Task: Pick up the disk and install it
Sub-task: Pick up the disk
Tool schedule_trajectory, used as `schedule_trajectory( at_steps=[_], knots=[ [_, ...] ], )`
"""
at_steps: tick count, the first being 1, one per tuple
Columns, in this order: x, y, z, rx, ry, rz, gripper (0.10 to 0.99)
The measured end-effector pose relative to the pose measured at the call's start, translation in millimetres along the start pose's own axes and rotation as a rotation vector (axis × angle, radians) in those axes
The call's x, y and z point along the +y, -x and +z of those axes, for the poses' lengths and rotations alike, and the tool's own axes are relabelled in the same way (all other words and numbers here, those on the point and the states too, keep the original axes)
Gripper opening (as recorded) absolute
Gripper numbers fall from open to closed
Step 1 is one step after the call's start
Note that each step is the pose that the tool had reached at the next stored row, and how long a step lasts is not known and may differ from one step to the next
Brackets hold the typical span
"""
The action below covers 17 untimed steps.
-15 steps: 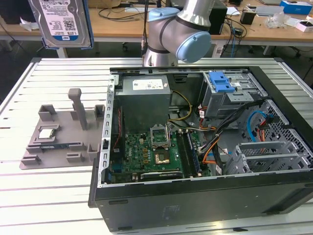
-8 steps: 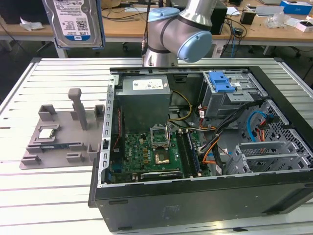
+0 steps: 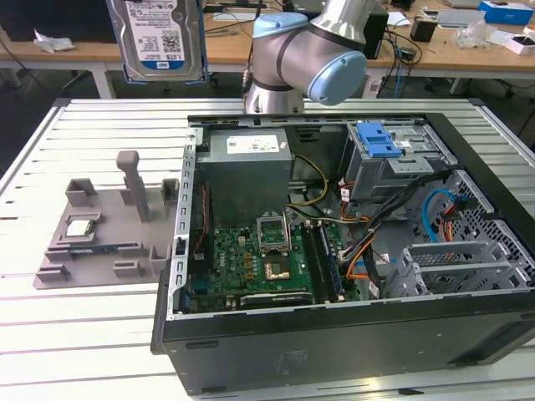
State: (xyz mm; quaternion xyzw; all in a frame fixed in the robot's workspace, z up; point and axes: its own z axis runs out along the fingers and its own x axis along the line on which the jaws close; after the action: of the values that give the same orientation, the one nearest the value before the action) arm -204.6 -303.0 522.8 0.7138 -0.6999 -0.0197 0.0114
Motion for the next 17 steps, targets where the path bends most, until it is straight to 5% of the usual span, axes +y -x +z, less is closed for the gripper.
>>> schedule_trajectory(
  at_steps=[17],
  knots=[
    [-71.2,-1.4,-3.2,0.0000,0.002,0.000,0.369]
  ],
)
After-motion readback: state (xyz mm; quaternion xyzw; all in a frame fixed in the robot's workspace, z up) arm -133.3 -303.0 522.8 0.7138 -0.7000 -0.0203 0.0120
